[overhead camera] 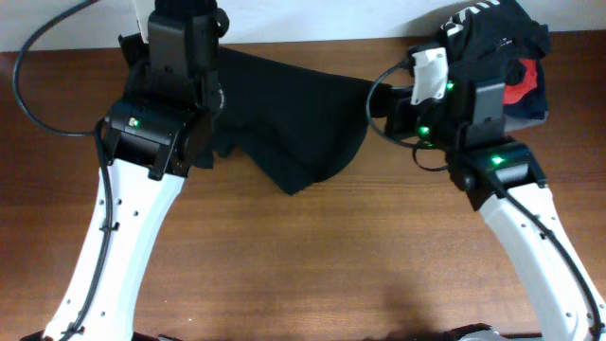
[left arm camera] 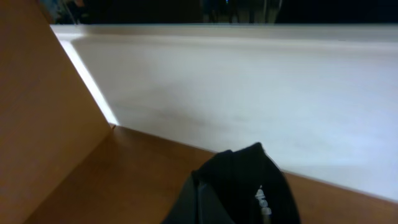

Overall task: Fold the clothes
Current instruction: 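Stretch the t-shirt between both grippers and lay it on the table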

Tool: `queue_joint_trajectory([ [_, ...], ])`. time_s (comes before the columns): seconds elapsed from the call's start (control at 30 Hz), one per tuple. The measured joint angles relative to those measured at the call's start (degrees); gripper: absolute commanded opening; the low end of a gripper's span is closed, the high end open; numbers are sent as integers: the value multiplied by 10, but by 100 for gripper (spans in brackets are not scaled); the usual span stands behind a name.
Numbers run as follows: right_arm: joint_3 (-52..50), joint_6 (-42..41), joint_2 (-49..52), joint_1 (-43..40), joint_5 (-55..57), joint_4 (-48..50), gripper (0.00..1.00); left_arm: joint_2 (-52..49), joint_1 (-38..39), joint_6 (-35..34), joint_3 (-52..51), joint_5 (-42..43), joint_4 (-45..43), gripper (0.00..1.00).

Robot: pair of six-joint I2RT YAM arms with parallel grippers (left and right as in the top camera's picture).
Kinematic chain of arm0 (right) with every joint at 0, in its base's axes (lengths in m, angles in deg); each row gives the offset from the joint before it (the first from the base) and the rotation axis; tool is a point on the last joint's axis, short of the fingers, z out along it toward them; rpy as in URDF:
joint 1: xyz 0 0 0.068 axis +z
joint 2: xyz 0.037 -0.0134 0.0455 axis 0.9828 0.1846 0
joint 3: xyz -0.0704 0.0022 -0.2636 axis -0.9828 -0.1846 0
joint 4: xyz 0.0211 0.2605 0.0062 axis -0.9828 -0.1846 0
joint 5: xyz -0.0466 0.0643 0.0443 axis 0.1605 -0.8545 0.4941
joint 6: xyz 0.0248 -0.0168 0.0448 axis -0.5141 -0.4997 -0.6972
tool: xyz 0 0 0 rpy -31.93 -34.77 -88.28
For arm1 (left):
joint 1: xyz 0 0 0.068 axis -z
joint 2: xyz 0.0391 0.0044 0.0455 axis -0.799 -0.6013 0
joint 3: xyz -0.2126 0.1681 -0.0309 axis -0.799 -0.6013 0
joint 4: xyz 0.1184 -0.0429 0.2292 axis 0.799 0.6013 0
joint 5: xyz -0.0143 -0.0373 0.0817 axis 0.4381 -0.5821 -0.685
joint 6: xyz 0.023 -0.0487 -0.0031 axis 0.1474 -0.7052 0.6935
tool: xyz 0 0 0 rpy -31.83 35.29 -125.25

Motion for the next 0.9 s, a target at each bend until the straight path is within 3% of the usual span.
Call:
queue_joint_trajectory([
  [0.27, 116, 57, 0, -42, -27, -75, 3, 4, -33, 0, 0, 31, 17, 1],
  [0.53, 259, 112, -2, -44, -39, -150, 4, 28, -108, 0, 0, 134, 1, 1],
  [0.9, 389, 132, -3, -44, -11, -316, 4, 194, -108, 2, 0, 175, 0, 1],
])
